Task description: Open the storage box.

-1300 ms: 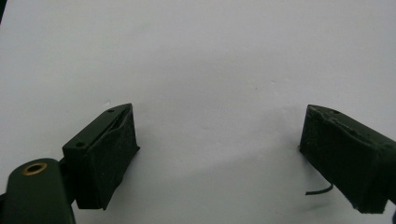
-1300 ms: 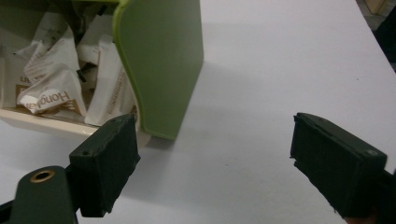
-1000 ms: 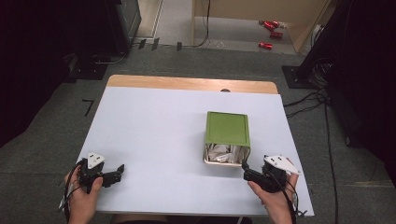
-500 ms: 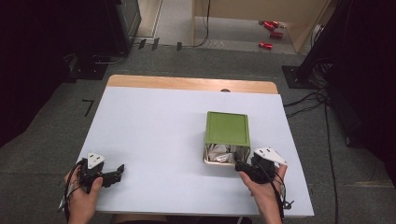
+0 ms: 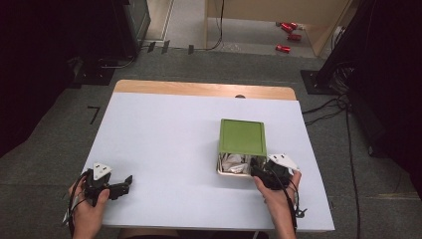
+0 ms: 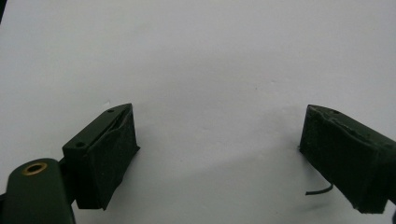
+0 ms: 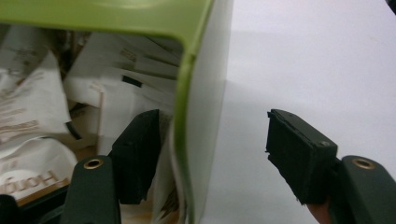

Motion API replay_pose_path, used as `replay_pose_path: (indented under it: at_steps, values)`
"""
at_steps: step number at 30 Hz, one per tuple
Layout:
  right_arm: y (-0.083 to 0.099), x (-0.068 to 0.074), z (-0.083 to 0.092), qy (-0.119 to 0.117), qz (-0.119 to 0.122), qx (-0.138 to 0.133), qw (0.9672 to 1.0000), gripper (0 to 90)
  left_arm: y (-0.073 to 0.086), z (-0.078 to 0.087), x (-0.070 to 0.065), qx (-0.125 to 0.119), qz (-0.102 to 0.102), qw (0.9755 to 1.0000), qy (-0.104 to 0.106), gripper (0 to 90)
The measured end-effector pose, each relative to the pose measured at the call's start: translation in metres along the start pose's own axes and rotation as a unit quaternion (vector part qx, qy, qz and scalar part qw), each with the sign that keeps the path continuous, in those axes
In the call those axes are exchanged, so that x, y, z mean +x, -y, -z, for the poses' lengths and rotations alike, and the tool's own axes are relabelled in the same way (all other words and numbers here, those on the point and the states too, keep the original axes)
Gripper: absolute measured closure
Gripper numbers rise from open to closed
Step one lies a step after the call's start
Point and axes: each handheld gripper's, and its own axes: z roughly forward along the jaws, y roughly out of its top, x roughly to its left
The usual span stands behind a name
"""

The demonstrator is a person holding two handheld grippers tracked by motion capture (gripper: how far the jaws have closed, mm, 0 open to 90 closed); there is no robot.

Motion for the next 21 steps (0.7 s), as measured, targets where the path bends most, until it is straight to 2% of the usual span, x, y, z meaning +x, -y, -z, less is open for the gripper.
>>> replay_pose_path:
  at_steps: [3,5,21]
  values:
    - [0.002,-0.002,-0.004,0.015,-0.003,0.0,0.9999,36.3,0.0,0.0,0.0,0.0,0.0,1.0,0.0,11.2]
    - [0.002,-0.002,-0.005,0.017,-0.004,0.001,0.9998,35.9,0.0,0.0,0.0,0.0,0.0,1.0,0.0,11.2]
    - [0.014,-0.012,-0.012,-0.002,-0.031,-0.019,0.9994,33.3,0.0,0.0,0.0,0.0,0.0,1.0,0.0,11.2]
